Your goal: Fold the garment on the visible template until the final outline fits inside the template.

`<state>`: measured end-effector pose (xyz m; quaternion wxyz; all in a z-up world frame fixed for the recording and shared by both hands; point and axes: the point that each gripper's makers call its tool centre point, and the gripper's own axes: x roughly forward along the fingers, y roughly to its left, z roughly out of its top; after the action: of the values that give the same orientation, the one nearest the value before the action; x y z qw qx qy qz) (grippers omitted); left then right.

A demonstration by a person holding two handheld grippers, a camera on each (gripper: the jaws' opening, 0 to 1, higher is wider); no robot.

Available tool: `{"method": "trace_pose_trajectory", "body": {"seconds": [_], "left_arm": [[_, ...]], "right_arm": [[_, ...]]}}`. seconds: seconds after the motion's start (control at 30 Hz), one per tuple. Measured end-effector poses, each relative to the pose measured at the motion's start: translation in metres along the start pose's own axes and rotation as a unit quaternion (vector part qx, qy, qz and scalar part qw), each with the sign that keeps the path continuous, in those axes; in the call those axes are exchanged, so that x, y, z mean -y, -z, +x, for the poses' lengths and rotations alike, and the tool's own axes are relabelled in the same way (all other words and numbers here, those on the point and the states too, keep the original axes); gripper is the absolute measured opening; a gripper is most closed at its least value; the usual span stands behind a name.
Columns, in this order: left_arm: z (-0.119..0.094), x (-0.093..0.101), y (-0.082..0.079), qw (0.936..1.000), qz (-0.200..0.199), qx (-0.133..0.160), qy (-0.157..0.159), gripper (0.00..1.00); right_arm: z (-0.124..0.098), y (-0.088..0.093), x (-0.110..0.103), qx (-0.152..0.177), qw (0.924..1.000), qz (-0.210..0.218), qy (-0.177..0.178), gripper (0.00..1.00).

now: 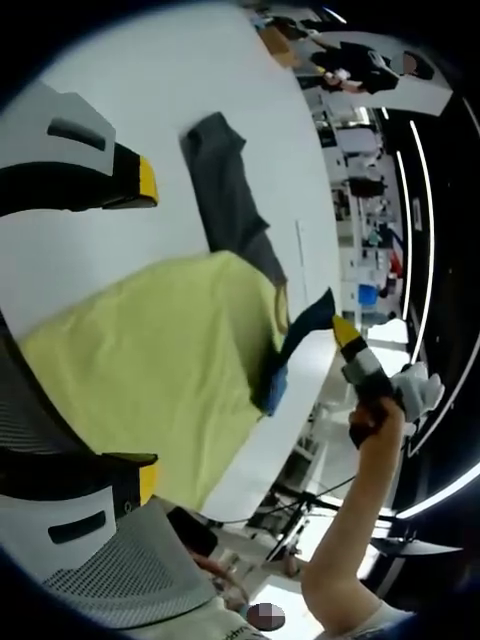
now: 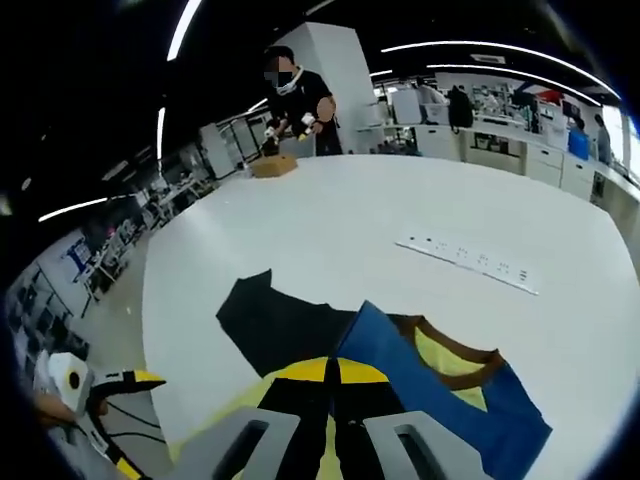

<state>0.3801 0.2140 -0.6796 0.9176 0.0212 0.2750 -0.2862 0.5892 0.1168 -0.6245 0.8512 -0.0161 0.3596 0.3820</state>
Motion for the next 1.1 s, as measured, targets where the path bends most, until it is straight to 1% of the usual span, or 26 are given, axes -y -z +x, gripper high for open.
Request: {"method": "trace_pose_trajectory", "body": {"seconds": [0.37,0.57,0.63,0.7,0.77,0.87,1.1], "left_arm": [[0.0,-0.001,0.002,1.0,0.0,-0.003,-0.002,0.99],[0.001,-0.001,0.004,1.0,-0.001,-0.004,-0.001,0.99],[0.001,-0.001,0.004,1.0,0.0,-0.005,-0.001,0.99],[0.001,-0.001,0.004,1.0,0.0,-0.005,-0.001,0.99],[0.001,-0.001,0.004,1.0,-0.001,-0.005,-0.001,0.99],[0.0,-0.002,0.006,1.0,-0.003,-0.007,-0.002,0.99],[0.0,-0.003,0.009,0.9999,-0.004,-0.009,-0.001,0.99]], "right_arm": [[0.012,0.015,-0.026,-0.013,0.9995,-0.015,-0.025,0.0],[0.021,0.025,-0.043,-0.013,0.999,-0.022,-0.037,0.0],[0.026,0.03,-0.047,-0.013,0.9988,-0.031,-0.036,0.0],[0.031,0.038,-0.05,-0.023,0.9986,-0.033,-0.034,0.0],[0.036,0.043,-0.053,-0.026,0.9984,-0.036,-0.034,0.0],[0.044,0.05,-0.056,-0.028,0.9988,-0.024,-0.034,0.0],[0.059,0.061,-0.058,-0.021,0.9996,-0.006,-0.02,0.0]]}}
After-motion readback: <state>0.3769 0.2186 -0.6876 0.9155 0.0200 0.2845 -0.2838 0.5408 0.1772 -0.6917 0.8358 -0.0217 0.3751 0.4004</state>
